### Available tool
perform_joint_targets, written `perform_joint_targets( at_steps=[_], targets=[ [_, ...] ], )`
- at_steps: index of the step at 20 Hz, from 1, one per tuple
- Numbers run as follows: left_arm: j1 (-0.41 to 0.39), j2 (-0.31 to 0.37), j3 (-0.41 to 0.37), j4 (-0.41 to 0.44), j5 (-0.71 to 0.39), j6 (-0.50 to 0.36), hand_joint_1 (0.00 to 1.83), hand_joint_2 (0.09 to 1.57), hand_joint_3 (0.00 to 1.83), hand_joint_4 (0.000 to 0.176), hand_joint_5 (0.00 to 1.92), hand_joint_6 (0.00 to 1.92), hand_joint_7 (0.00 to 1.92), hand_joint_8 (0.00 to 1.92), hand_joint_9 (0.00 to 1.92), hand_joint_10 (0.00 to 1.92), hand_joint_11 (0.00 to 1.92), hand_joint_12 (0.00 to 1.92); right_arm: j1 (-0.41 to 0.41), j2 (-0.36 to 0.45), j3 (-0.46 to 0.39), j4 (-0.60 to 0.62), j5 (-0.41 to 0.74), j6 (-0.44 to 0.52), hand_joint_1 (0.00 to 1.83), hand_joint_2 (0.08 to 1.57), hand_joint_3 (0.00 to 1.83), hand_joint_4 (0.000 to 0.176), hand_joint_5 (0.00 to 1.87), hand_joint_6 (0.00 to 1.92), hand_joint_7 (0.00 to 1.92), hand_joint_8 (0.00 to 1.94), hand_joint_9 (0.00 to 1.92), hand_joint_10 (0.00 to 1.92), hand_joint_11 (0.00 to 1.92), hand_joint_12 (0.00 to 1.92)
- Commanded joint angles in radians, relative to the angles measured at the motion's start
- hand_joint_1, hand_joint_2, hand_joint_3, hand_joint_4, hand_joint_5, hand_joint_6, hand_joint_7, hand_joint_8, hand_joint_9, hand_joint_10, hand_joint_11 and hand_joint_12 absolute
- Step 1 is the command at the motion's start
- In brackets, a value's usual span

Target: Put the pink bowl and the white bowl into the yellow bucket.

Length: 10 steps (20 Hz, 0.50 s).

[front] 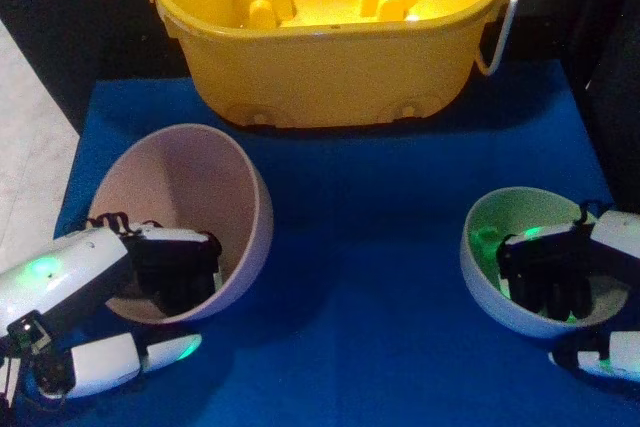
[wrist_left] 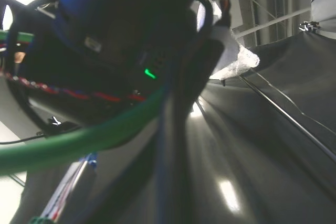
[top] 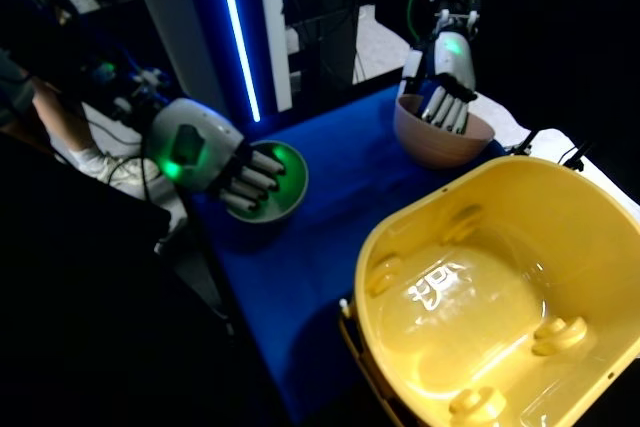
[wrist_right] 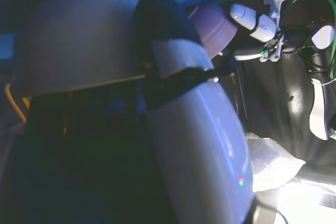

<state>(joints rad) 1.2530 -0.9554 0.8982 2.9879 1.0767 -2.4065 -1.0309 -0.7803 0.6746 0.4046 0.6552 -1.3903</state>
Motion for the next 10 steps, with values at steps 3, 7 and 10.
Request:
perform_joint_targets(
  at_steps=[3,7,10],
  targets=[
    [-0.003,0.028,-0.019,0.024,0.123,-0.013,1.32,1.29,0.0,0.0,0.68,1.3,0.66,1.52,0.54,1.78,0.28,1.84,0.038,0.017,-0.01,-0.033,0.092,0.005,1.47,1.26,0.0,0.0,0.61,1.53,0.58,1.4,0.66,1.48,0.53,1.79],
    [0.0,0.087,-0.045,0.024,0.197,-0.014,1.33,1.27,0.0,0.0,0.69,1.28,0.67,1.47,0.62,1.7,0.35,1.75,0.042,0.058,-0.045,-0.052,0.175,0.005,1.48,1.24,0.0,0.0,0.61,1.47,0.61,1.36,0.76,1.39,0.61,1.74],
    [0.004,0.129,-0.059,0.024,0.253,-0.017,1.34,1.24,0.0,0.0,0.72,1.27,0.72,1.34,0.66,1.66,0.42,1.69,0.062,0.072,-0.054,-0.063,0.2,0.005,1.39,1.18,0.0,0.0,0.77,1.27,0.75,1.21,0.88,1.4,0.9,1.63]
  ],
)
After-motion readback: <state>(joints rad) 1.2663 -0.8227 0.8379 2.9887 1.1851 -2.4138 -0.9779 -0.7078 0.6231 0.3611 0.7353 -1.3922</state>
